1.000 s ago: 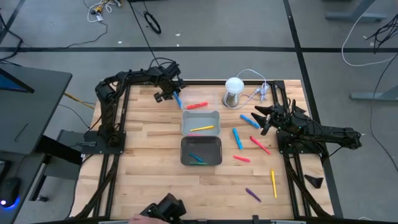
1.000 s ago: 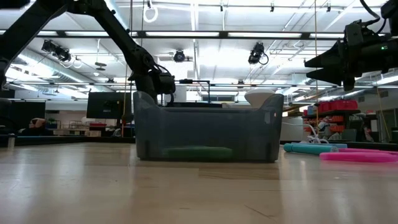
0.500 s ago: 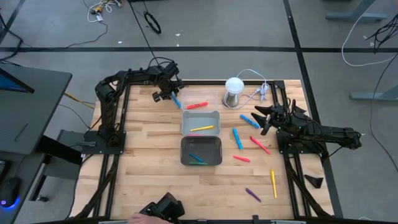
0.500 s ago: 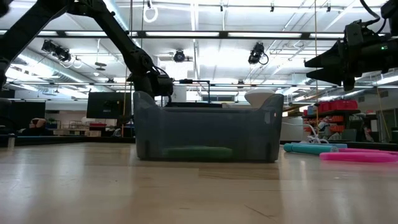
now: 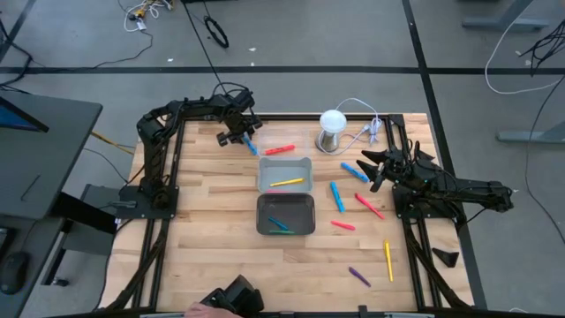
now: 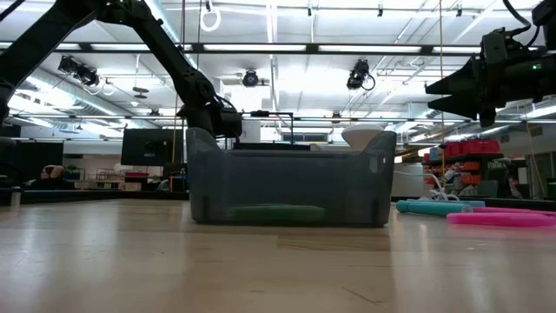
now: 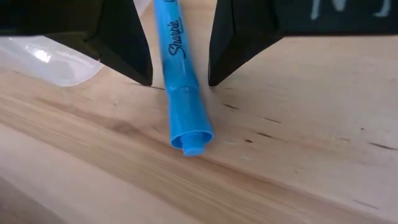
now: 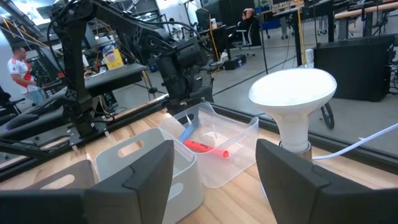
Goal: Pick & Place Markers
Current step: Put the blue highlighter into the transparent bin
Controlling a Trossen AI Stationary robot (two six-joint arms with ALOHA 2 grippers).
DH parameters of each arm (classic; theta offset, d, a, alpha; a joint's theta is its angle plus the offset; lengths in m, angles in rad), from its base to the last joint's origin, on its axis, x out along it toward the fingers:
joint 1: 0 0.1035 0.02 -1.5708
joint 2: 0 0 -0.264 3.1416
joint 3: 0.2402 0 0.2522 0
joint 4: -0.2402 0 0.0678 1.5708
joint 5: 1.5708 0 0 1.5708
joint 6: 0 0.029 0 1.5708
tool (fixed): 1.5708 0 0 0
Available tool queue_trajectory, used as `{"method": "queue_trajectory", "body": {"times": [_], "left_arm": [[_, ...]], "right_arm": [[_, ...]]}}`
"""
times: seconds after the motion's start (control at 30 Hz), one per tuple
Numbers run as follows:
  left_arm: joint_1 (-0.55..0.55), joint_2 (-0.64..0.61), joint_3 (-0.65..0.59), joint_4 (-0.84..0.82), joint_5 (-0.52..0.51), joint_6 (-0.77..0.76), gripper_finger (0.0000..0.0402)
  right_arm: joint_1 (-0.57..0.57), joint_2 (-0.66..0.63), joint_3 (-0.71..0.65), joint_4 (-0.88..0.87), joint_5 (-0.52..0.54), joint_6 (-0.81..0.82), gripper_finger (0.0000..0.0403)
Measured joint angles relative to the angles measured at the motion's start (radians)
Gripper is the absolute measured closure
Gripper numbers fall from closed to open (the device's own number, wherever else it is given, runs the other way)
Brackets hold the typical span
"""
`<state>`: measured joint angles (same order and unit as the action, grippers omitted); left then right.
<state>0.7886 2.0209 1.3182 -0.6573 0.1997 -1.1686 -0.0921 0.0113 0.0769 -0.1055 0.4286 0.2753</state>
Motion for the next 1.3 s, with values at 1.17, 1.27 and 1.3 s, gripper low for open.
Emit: {"method": "queue_trajectory", "body": {"times": [1.17, 1.27, 1.3], "left_arm": [[-0.001, -0.187, -0.064, -0.150, -0.010, 0.259, 0.0339], [-0.005, -0.202, -0.064, -0.160, -0.003, 0.352, 0.0339], [-0.008, -0.206, -0.063, -0.160, -0.003, 0.393, 0.0339]], "right_arm": [[0.000, 0.000, 0.000, 0.000, 0.000, 0.000, 0.0172], [0.000, 0.000, 0.000, 0.000, 0.000, 0.000, 0.0172], [0.000, 0.000, 0.000, 0.000, 0.000, 0.000, 0.0172]]}}
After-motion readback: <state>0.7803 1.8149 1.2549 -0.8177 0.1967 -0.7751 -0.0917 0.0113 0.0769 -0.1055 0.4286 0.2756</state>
